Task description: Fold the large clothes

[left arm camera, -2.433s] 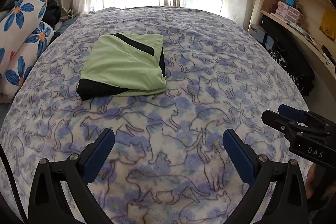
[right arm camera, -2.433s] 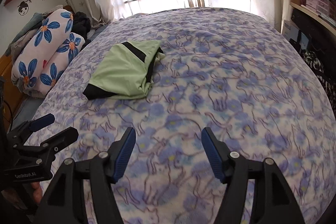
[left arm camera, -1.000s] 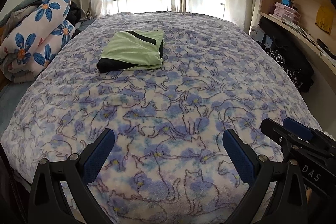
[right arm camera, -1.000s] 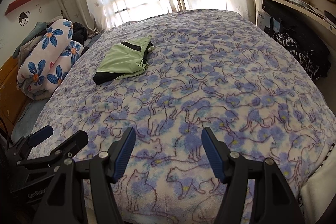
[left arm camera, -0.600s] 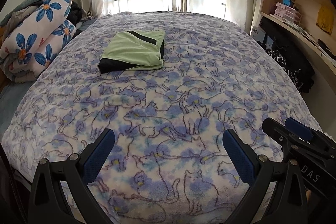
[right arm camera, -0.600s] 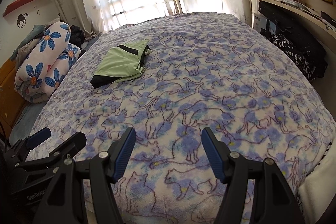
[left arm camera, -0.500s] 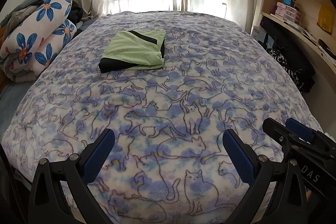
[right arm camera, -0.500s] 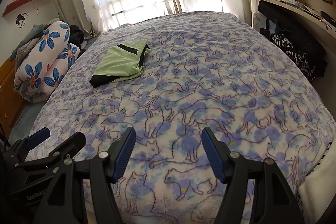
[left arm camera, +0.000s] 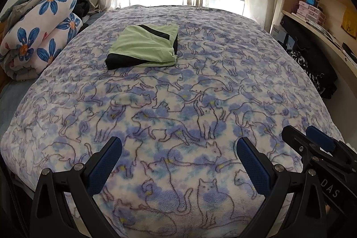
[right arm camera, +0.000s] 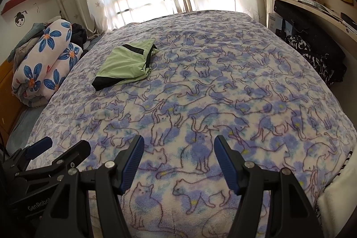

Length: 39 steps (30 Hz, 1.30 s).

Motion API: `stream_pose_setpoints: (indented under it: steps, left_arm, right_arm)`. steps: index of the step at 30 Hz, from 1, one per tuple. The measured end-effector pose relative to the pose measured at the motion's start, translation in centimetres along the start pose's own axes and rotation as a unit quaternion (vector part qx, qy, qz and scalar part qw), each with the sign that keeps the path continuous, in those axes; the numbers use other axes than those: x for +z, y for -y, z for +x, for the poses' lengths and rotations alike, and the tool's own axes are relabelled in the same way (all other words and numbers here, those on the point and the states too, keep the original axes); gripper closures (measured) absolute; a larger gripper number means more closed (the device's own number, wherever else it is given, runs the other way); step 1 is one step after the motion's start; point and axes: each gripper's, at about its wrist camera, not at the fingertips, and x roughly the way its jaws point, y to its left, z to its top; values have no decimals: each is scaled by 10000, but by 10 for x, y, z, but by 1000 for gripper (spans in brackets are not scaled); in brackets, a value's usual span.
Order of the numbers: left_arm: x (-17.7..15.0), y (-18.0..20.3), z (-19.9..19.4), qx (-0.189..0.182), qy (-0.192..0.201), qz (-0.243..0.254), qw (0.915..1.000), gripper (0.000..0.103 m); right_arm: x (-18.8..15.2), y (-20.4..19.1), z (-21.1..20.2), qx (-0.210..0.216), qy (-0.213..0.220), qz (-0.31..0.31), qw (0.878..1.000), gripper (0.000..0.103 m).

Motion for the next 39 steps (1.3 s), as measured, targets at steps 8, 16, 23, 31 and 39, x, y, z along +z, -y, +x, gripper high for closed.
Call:
stream_pose_setpoints:
  steps: [8, 16, 23, 31, 39]
  left_arm:
    - [1, -1, 4, 2, -59, 4, 10000, 1]
    - [1, -1, 10, 18, -109, 9, 9999, 1]
    - [-1, -2, 17, 2, -185, 15, 9998, 1]
    - [-3, -4, 20, -1, -224, 26, 9997, 2]
    - [-4, -3, 21, 7, -221, 28, 9998, 2]
  right_arm:
    - [-1, 1, 3, 0, -49, 32, 10000, 38]
    - [-2, 4, 9, -17, -83, 47, 10000, 38]
    - [-2, 3, 9, -20, -90, 46, 9999, 38]
    - [-2, 3, 12, -24, -110, 47, 9999, 38]
    - [-3, 3, 13, -36, -123, 41, 9999, 38]
